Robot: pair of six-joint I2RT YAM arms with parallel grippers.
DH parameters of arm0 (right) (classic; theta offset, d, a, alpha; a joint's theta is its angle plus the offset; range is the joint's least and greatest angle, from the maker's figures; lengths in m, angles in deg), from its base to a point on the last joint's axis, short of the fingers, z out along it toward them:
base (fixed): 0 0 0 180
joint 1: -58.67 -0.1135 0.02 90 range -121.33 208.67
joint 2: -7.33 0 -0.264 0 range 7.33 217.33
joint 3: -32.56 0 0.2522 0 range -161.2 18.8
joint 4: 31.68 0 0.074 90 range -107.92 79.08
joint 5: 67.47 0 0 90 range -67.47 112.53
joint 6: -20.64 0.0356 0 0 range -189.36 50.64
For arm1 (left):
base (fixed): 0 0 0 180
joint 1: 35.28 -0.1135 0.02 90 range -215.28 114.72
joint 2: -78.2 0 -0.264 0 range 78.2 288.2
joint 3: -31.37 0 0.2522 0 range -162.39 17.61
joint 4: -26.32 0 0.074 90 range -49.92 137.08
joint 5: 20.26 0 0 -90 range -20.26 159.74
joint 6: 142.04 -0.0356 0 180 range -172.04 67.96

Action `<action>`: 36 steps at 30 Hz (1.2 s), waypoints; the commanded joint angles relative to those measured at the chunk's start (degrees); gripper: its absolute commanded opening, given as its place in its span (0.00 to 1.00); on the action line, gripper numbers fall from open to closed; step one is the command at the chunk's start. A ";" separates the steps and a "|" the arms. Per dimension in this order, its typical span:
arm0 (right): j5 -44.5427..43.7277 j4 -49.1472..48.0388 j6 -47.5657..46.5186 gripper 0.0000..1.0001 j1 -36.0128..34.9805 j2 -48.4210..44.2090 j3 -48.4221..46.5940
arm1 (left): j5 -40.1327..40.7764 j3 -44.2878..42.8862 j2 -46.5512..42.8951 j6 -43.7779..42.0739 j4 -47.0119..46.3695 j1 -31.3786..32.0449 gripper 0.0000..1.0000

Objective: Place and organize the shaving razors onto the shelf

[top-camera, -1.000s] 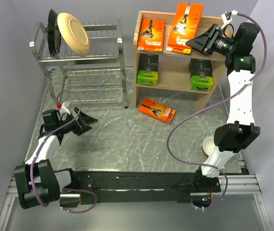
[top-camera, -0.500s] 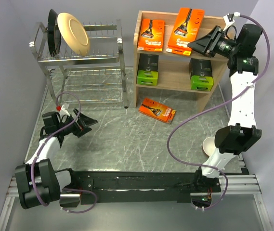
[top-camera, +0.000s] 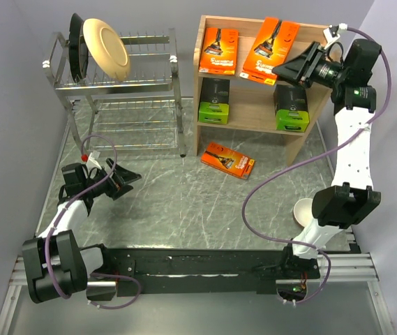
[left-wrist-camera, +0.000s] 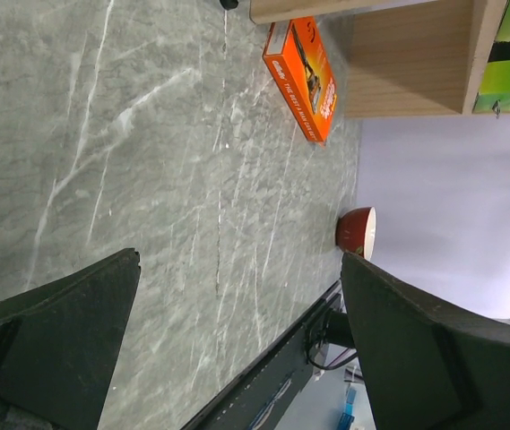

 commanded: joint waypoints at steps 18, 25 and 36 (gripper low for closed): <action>-13.34 1.61 -8.68 0.78 3.50 -3.78 -6.39 | 2.10 -0.03 0.61 0.82 -2.48 -0.71 0.99; -22.90 2.13 -9.91 0.80 -0.27 -0.10 -9.02 | 2.28 -0.21 0.80 0.55 -2.22 -0.71 0.99; -37.08 6.44 -14.13 0.82 -7.75 8.08 -17.99 | 3.16 0.41 -1.32 -1.64 0.50 -1.14 0.99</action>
